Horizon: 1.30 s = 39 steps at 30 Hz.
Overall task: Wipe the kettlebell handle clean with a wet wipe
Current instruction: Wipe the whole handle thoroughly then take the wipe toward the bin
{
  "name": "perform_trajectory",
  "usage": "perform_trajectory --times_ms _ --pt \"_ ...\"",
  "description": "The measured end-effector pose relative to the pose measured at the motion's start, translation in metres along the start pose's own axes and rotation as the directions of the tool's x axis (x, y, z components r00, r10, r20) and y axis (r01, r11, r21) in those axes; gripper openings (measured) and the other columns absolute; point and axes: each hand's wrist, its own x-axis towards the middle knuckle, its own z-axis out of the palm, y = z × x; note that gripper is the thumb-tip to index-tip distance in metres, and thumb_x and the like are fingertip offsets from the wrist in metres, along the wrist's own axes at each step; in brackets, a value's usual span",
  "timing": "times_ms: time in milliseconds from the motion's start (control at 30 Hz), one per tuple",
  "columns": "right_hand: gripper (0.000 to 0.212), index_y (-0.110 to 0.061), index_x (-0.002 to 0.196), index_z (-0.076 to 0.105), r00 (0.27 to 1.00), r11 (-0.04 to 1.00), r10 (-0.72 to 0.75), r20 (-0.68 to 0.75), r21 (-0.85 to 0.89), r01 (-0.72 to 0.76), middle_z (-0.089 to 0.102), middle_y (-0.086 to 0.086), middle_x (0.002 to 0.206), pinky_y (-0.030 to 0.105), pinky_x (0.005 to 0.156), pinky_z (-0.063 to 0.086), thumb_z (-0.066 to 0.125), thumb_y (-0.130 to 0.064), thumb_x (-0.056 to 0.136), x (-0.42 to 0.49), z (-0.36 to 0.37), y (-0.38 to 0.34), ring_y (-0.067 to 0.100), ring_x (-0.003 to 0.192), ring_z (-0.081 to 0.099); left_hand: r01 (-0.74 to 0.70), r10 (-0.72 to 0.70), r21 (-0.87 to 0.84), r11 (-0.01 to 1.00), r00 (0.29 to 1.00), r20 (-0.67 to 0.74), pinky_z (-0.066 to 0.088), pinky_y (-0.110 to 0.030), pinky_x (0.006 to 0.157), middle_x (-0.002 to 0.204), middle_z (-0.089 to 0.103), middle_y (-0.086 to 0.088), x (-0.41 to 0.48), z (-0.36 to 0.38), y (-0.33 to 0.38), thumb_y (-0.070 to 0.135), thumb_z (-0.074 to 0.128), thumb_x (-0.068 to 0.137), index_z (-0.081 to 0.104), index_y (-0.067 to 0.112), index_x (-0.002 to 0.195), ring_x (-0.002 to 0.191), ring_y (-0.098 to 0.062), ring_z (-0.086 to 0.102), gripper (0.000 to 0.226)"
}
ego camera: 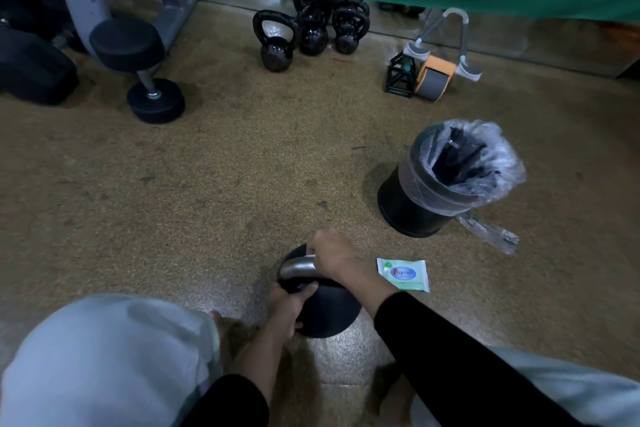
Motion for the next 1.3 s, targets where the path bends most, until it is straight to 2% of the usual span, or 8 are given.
perform_trajectory --times_ms 167,400,567,700,833,1033,1200,1300 --pt "0.030 -0.021 0.107 0.071 0.999 0.999 -0.039 -0.006 -0.005 0.039 0.068 0.007 0.110 0.027 0.086 0.049 0.057 -0.007 0.085 -0.005 0.004 0.014 0.025 0.102 0.063 -0.019 0.020 -0.025 0.999 1.000 0.022 0.045 -0.047 0.075 0.119 0.056 -0.005 0.001 0.000 -0.002 0.022 0.081 0.076 0.049 0.015 0.127 0.103 -0.026 0.048 0.061" --pt "0.028 -0.006 0.112 0.066 0.998 0.996 -0.048 -0.050 -0.075 0.044 0.063 0.015 0.113 0.032 0.089 0.048 0.052 -0.003 0.088 -0.006 0.000 -0.004 0.030 0.107 0.059 -0.018 0.019 0.031 0.999 0.999 -0.026 0.049 -0.045 0.074 0.115 0.058 -0.007 -0.002 0.002 0.001 0.024 0.082 0.076 0.050 0.014 0.124 0.099 -0.028 0.050 0.059" --pt "0.003 -0.011 0.084 0.058 0.992 0.983 -0.115 -0.060 -0.149 0.105 0.065 0.012 0.101 0.032 0.078 0.046 0.058 -0.008 0.084 -0.028 0.015 -0.001 0.028 0.097 0.061 -0.024 0.025 0.050 0.998 1.000 -0.017 0.050 -0.045 0.076 0.126 0.059 -0.007 -0.002 0.002 0.001 0.028 0.084 0.072 0.050 0.018 0.129 0.116 -0.032 0.052 0.068" --pt "0.019 -0.013 0.103 0.064 0.981 0.991 -0.059 -0.183 -0.132 0.035 0.066 0.007 0.107 0.033 0.083 0.048 0.053 -0.010 0.088 -0.027 0.023 0.001 0.026 0.100 0.063 -0.030 0.030 0.038 0.999 1.000 -0.005 0.049 -0.045 0.078 0.119 0.059 -0.004 -0.001 0.001 0.000 0.027 0.082 0.075 0.049 0.020 0.127 0.111 -0.028 0.051 0.062" --pt "0.023 -0.009 0.105 0.061 0.960 0.984 -0.161 -0.229 -0.118 0.137 0.061 0.008 0.111 0.033 0.076 0.049 0.048 -0.002 0.087 -0.041 0.041 -0.011 0.026 0.100 0.063 -0.004 0.006 0.070 0.998 1.000 -0.022 0.057 -0.050 0.081 0.115 0.064 -0.009 -0.001 0.002 0.000 0.031 0.076 0.077 0.051 0.018 0.123 0.106 -0.031 0.060 0.054" --pt "0.036 -0.010 0.125 0.056 0.931 0.982 -0.190 -0.312 -0.046 0.185 0.051 0.005 0.138 0.025 0.106 0.036 0.045 -0.007 0.091 -0.052 0.047 0.012 0.017 0.132 0.043 -0.045 0.045 0.020 0.999 0.999 -0.013 0.053 -0.047 0.079 0.117 0.061 -0.008 0.001 -0.001 -0.003 0.022 0.080 0.076 0.051 0.019 0.122 0.109 -0.032 0.056 0.054" --pt "0.040 -0.017 0.079 0.075 0.885 0.962 -0.273 -0.378 -0.099 0.255 0.073 -0.003 0.092 0.031 0.088 0.054 0.038 -0.005 0.067 -0.057 0.057 -0.001 0.013 0.091 0.070 -0.024 0.024 0.057 0.998 1.000 -0.011 0.055 -0.052 0.084 0.116 0.064 -0.010 0.000 0.001 -0.002 0.026 0.076 0.079 0.051 0.019 0.121 0.105 -0.033 0.060 0.049" --pt "0.036 -0.016 0.079 0.075 0.860 0.953 -0.297 -0.414 -0.187 0.239 0.075 -0.003 0.095 0.042 0.099 0.045 0.046 -0.006 0.061 -0.064 0.056 0.011 0.012 0.092 0.071 -0.034 0.034 0.047 0.998 0.999 -0.015 0.054 -0.045 0.076 0.116 0.063 -0.010 -0.001 0.001 -0.001 0.024 0.080 0.076 0.051 0.017 0.123 0.106 -0.032 0.058 0.055"
